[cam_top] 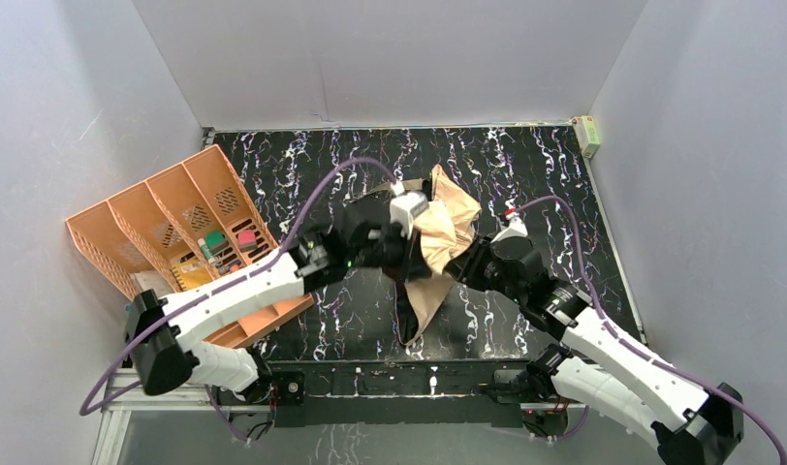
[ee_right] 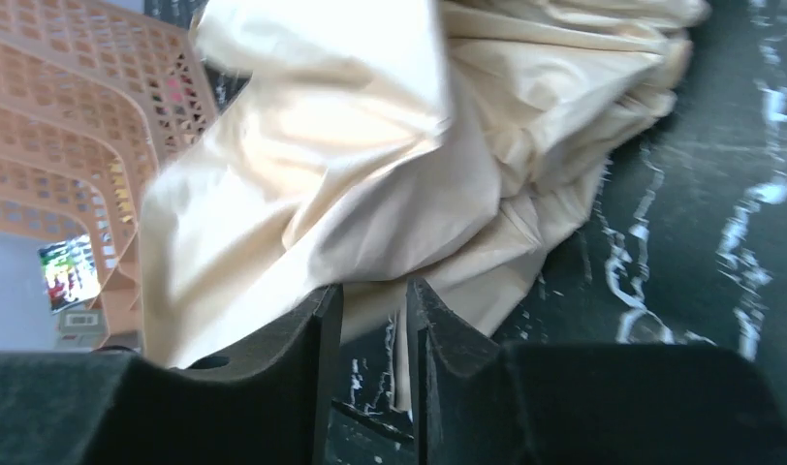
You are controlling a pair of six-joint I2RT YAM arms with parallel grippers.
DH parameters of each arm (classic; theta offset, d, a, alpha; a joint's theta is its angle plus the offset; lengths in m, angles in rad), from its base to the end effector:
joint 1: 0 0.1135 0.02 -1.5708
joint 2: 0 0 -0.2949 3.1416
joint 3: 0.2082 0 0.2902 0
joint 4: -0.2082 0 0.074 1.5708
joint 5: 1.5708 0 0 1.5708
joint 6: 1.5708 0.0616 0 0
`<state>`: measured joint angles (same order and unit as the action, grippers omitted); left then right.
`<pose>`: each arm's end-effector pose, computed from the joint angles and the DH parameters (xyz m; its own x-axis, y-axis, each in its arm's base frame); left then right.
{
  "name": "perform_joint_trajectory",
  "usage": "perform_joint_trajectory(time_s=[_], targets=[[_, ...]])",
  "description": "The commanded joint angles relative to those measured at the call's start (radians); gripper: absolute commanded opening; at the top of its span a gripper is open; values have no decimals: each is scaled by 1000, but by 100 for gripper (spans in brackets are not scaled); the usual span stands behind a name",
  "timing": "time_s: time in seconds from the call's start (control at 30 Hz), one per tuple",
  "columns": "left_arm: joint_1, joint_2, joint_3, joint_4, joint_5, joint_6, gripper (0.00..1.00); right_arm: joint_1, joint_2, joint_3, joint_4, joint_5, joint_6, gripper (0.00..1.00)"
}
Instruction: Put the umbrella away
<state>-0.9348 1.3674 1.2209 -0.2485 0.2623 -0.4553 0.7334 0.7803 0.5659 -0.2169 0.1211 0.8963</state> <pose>0.2089 -0.3098 0.3688 -0.6094 0.1104 -0.7851 0.7250 0.4784 -0.4955 0.1709 0.1440 0.2627 -0.6493 0.4586 -0.6068 -0.1215 0.7250 0.6780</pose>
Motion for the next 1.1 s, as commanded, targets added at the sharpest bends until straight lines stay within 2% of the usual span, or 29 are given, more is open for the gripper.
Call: perform_joint_trajectory(time_s=[0.0, 0.13, 0.27, 0.47, 0.57, 0.7, 0.77, 0.87, 1.0, 1.07], targets=[[-106, -133, -226, 145, -119, -102, 0, 1, -76, 63, -275, 131, 0, 34], [-212, -188, -404, 257, -190, -167, 5, 1, -116, 92, -316, 174, 6, 24], [-285, -165, -532, 370, -218, -200, 11, 1, -112, 123, -276, 159, -37, 22], [-313, -76, -591, 455, -232, -203, 15, 2, -66, 113, -49, -70, -149, 22], [-317, -58, -610, 482, -236, -206, 21, 1, -24, 82, 41, -191, -153, 24], [-318, -56, -630, 485, -244, -217, 28, 1, 36, 35, 131, -268, -123, 26], [-318, -64, -640, 481, -248, -223, 28, 2, 59, 28, 139, -249, -100, 28], [-319, -94, -644, 461, -279, -226, 27, 3, 72, 62, 54, -116, -80, 37], [-318, -144, -634, 411, -329, -220, 22, 1, 64, 153, -56, 47, -156, 47], [-318, -160, -632, 395, -348, -217, 16, 0, 77, 205, -105, 102, -221, 52]])
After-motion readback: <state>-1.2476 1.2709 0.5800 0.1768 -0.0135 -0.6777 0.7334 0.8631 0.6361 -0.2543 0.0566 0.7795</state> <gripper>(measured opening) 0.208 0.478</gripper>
